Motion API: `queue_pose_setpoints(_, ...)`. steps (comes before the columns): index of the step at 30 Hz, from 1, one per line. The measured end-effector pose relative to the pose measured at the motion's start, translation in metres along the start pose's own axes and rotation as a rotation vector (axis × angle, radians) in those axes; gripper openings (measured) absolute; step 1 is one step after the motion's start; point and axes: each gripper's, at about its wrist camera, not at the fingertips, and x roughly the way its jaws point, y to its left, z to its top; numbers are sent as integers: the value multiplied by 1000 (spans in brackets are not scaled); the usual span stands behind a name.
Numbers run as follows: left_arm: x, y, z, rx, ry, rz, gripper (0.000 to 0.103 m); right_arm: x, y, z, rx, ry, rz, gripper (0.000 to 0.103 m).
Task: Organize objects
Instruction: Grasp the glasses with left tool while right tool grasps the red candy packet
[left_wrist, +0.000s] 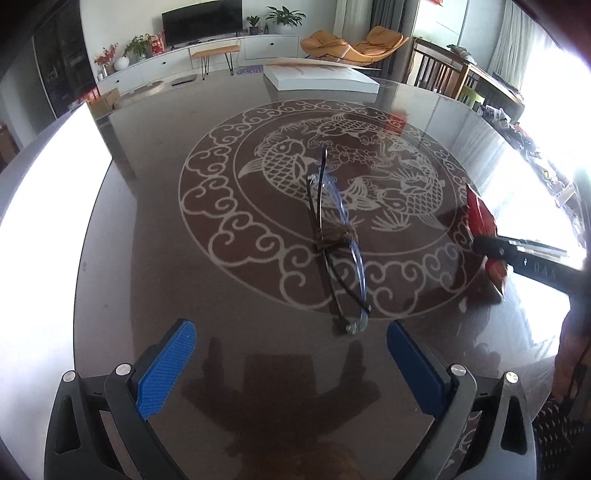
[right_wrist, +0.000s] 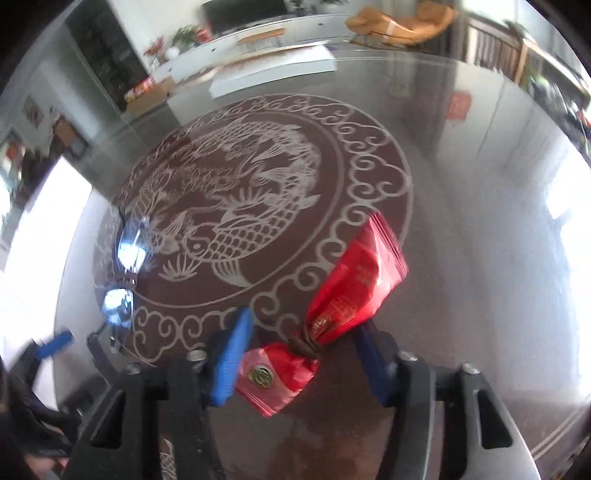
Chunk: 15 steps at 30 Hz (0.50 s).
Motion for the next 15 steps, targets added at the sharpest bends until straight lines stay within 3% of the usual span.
queue_pose_setpoints(1, 2, -4, 7, 9, -8, -10, 103, -2, -2, -3, -14, -2, -11, 20)
queue_pose_setpoints(3, 10, -14, 21, 31, -10, -10, 103, -6, -6, -12, -29, -6, -32, 20)
queue_pose_setpoints(9, 50, -33, 52, 75, 84, 113, 103, -27, -25, -42, -68, -6, -62, 20)
queue_pose_setpoints(13, 59, -26, 62, 50, 144, 24, 103, -39, -34, -56, -96, -6, -59, 20)
queue_pose_setpoints(15, 61, -26, 66, 72, 170, 19, 103, -38, -35, -57, -105, 2, -48, 20)
